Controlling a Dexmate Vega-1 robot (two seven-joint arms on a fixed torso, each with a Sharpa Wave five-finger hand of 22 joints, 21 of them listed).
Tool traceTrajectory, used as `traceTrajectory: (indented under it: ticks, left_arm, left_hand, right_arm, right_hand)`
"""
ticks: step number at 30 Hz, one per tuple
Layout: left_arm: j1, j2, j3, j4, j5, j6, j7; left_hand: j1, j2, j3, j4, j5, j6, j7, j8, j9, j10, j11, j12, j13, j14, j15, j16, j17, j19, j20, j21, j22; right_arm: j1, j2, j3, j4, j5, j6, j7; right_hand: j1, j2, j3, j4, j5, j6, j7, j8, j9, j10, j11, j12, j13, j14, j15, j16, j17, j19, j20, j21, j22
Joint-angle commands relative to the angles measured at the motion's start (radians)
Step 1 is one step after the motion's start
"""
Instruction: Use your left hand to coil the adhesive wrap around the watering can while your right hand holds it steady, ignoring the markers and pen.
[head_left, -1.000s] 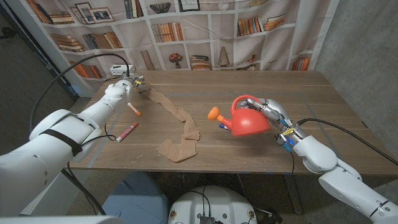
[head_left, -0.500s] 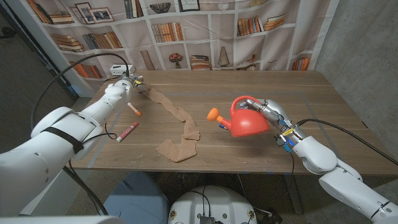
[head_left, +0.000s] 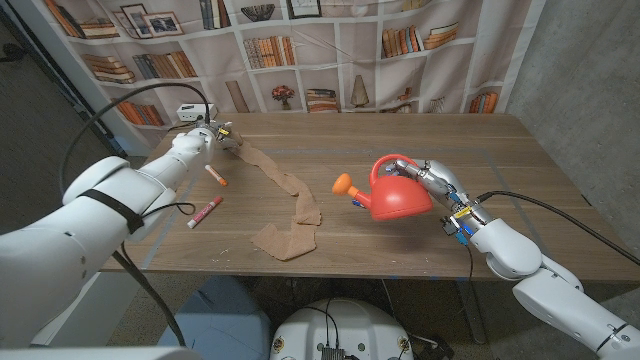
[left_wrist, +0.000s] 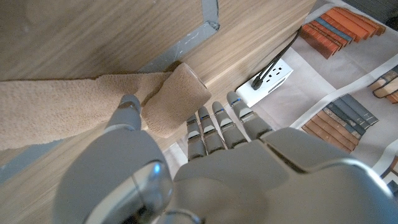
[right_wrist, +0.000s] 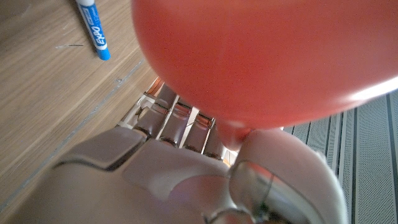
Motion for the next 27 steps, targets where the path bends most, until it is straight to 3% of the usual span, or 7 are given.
traceTrajectory:
  ticks: [1,7,12,16,26,27]
  left_arm:
    - [-0.068,-0.025,0.145,0.108,-0.114,-0.005,-0.002]
    - [-0.087,-0.007,0.282,0.104,-0.244,0.016,0.004]
    - [-0.09,0.003,0.329,0.098,-0.291,0.013,0.022]
    - [-0.08,0.008,0.316,0.086,-0.278,0.015,0.039]
    - [-0.01,0.042,0.17,-0.032,-0.182,0.027,0.003]
    - [-0.009,0.043,0.157,-0.028,-0.179,0.009,0.0]
  left_hand:
    - [-0.001,0.003,-0.001,0.002,-0.004,0.0,-0.002,0.001,0.005,0.008,-0.002,0.001,0.003,0.009,-0.008,-0.002,0.002,-0.005,0.0,0.0,0.003]
    - [0.0,0.006,0.0,0.002,-0.003,0.005,-0.002,0.003,0.005,0.012,-0.003,0.001,0.004,0.023,-0.011,0.003,0.002,0.002,0.003,0.002,0.004]
    - [0.002,0.007,0.0,0.001,-0.003,0.009,-0.002,0.004,0.006,0.018,-0.008,0.002,0.004,0.024,-0.011,0.002,0.003,0.003,0.005,0.002,0.004]
    - [0.0,0.01,0.0,0.003,-0.003,0.012,-0.003,0.005,0.006,0.025,-0.01,0.004,0.005,0.033,-0.016,0.005,0.004,0.008,0.01,0.004,0.005]
    - [0.017,0.034,0.006,-0.001,0.0,0.047,0.004,0.022,0.008,0.07,-0.026,0.017,0.011,0.081,-0.032,0.027,0.015,0.048,0.013,0.018,0.006]
    - [0.023,0.04,0.008,-0.002,0.0,0.056,0.011,0.026,0.009,0.076,-0.019,0.019,0.013,0.082,-0.027,0.029,0.018,0.064,0.029,0.024,0.006]
  right_arm:
    - [-0.002,-0.001,-0.002,-0.004,0.0,-0.008,-0.003]
    - [0.001,0.0,-0.003,-0.001,-0.002,-0.008,-0.001]
    - [0.002,0.0,-0.004,-0.003,-0.002,-0.01,-0.002]
    - [0.0,-0.001,-0.003,-0.005,-0.003,-0.009,-0.003]
    - [-0.009,-0.002,-0.002,-0.008,-0.006,-0.004,-0.007]
    - [-0.01,-0.002,-0.002,-0.01,-0.006,-0.004,-0.008]
  right_hand:
    - [-0.002,0.005,-0.001,-0.006,0.008,0.01,0.001,-0.003,0.004,0.011,0.007,0.002,0.001,0.011,-0.129,-0.001,0.004,-0.006,-0.056,0.006,0.001]
    - [-0.001,0.006,0.0,-0.007,0.008,0.009,0.001,-0.003,0.005,0.009,0.004,0.001,0.001,0.011,-0.13,-0.002,0.004,-0.008,-0.057,0.01,-0.001]
    - [-0.002,0.005,0.0,-0.008,0.008,0.008,0.0,-0.005,0.005,0.01,0.005,0.0,0.001,0.011,-0.13,-0.002,0.006,-0.009,-0.058,0.013,-0.002]
    - [-0.002,0.006,0.0,-0.007,0.008,0.008,0.0,-0.005,0.005,0.008,0.003,0.0,0.003,0.012,-0.13,-0.002,0.004,-0.01,-0.057,0.015,-0.003]
    - [-0.003,0.005,0.001,-0.008,0.008,0.009,-0.001,-0.005,0.006,0.01,0.004,-0.003,0.0,0.012,-0.13,-0.003,0.007,-0.012,-0.057,0.02,-0.005]
    - [-0.003,0.006,0.001,-0.008,0.008,0.01,0.001,-0.005,0.006,0.01,0.004,-0.003,0.0,0.012,-0.13,-0.003,0.006,-0.012,-0.057,0.02,-0.005]
